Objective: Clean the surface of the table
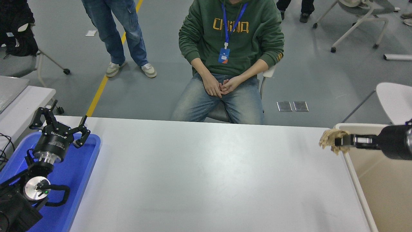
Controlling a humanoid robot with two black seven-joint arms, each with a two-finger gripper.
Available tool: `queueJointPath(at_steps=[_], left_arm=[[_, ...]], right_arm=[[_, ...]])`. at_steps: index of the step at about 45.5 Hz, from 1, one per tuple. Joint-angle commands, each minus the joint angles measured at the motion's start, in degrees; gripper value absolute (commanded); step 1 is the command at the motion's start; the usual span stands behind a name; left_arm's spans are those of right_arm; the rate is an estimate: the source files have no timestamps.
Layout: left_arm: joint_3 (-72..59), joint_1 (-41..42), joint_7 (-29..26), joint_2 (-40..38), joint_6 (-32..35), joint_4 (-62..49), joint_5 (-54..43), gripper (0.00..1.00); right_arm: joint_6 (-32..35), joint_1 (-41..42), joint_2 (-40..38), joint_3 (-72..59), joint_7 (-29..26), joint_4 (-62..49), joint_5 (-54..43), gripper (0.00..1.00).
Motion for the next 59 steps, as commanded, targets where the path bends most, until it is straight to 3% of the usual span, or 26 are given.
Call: queueJointPath(at_steps=[1,21,31,44,53,59], left_arm=[[0.0,0.0,0.0,0.0,0.0,0.0,0.0,1.0],[0.0,0.0,0.0,0.0,0.0,0.0,0.0,1.0],[0.0,0.0,0.0,0.0,0.0,0.0,0.0,1.0],[0.0,0.0,0.0,0.0,0.0,0.0,0.0,1.0],[0.0,0.0,0.0,-0.08,0.0,0.0,0.0,1.0],[0.0,0.0,0.0,0.0,0.0,0.0,0.0,1.0]], right_arm=[[9.38,2.58,-5.48,7.3,-0.08,0.23,0.32,0.0],[10.71,4.16,-6.01,7.13,-0.16,-0.65,0.23,0.0],[7.9,3.11,-2.77,5.37,-0.34,-9.52,0.32,0.0],[-7.56,-4.09,3.83,0.89,-0.34,-20.95,2.6,0.0],[-21.44,-11.65,12.16,-1.57,-0.34,-32.97,11.73,0.0],[-27.08,-16.48,18.41,-2.28,-0.34,-41.95,17.89,0.0]])
